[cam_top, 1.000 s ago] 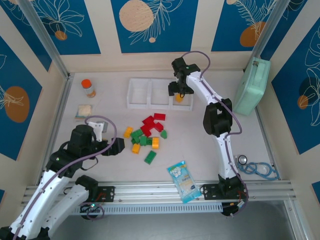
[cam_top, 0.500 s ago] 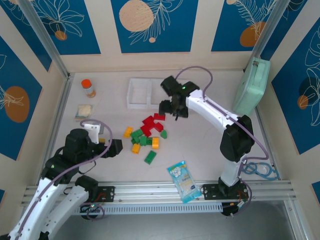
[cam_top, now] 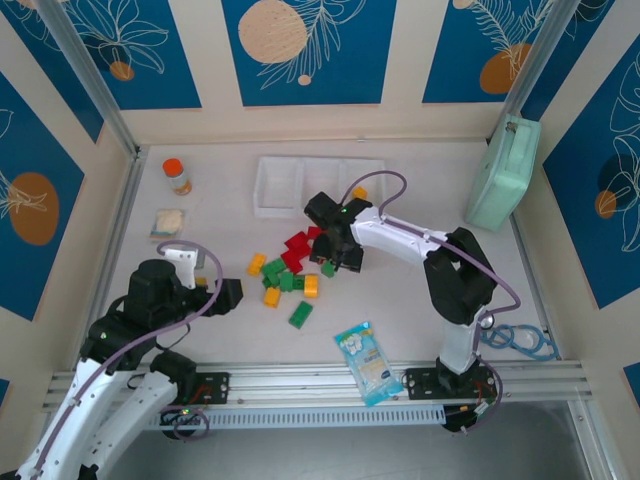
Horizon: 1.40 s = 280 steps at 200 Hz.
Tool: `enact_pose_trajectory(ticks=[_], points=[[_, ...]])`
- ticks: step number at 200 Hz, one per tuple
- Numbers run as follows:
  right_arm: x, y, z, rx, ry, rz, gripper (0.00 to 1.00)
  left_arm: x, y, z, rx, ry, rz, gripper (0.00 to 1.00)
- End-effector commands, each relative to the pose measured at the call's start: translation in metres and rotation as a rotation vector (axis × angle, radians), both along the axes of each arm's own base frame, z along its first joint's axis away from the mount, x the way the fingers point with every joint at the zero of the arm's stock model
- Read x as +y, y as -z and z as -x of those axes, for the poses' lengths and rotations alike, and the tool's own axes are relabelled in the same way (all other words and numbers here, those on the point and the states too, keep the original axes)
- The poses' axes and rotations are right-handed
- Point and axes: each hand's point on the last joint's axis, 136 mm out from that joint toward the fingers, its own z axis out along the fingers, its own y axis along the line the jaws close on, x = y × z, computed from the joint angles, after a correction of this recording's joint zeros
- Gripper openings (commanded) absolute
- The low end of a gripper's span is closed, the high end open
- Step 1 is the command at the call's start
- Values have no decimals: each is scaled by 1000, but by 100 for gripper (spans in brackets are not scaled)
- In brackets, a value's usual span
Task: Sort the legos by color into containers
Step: Pick up the lego from the center of the table.
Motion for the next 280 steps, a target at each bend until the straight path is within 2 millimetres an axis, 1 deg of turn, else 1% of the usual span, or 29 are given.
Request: enact_pose_trajectory(ticks=[1, 23, 37, 48, 69, 111, 128, 148, 159, 191, 215, 232, 245, 256, 267, 280], points=[[9, 8, -7, 5, -15, -73, 73, -4, -3, 4, -4, 36, 6, 99], [12, 18, -9, 20, -42, -88, 69, -13, -10, 10, -30, 91, 49, 99], [6, 25, -6, 37, -42, -61, 68, -16, -13, 12, -47, 112, 69, 99], [1, 28, -3, 43, -40, -42, 68, -15, -13, 12, -54, 104, 66, 99], [0, 35, 4, 53, -50, -51, 67, -12, -10, 10, -48, 83, 55, 99], [0, 49, 12, 65, -112, -33, 61, -20, -2, 7, 0, 115, 56, 99], [0, 53, 14, 67, -141, -21, 55, -25, 1, 6, 24, 133, 63, 99], [-3, 52, 17, 68, -171, -6, 49, -34, 4, 7, 42, 177, 88, 99], [-4, 50, 18, 64, -189, 3, 46, -39, 3, 7, 44, 213, 86, 99], [-7, 45, 19, 50, -241, 17, 41, -44, 5, 7, 69, 246, 83, 99], [-7, 41, 24, 48, -267, 4, 35, -42, 3, 7, 57, 242, 73, 99], [-7, 32, 26, 34, -281, -2, 29, -38, 1, 5, 29, 231, 51, 99], [-7, 21, 27, 15, -284, -11, 27, -35, 2, 3, 24, 212, 36, 99], [-7, 11, 27, -3, -287, -21, 27, -35, 3, 3, 27, 215, 40, 99], [-5, -5, 23, -40, -294, -35, 27, -38, 3, 4, 27, 228, 56, 99], [-2, -27, 14, -97, -294, -50, 26, -42, 2, 5, 25, 244, 73, 99]])
